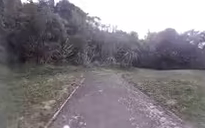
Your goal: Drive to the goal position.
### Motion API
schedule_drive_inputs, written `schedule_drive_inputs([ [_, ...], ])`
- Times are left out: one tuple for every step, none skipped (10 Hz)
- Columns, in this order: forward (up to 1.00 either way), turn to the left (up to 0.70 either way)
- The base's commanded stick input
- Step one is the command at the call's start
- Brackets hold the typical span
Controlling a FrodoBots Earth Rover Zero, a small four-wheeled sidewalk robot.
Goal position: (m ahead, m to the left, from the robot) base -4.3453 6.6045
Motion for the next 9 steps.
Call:
schedule_drive_inputs([
  [0.45, 0.00],
  [0.45, 0.00],
  [0.45, 0.00],
  [0.45, 0.00],
  [0.45, 0.00],
  [0.45, 0.00],
  [0.45, 0.00],
  [0.45, 0.00],
  [0.45, 0.00],
])
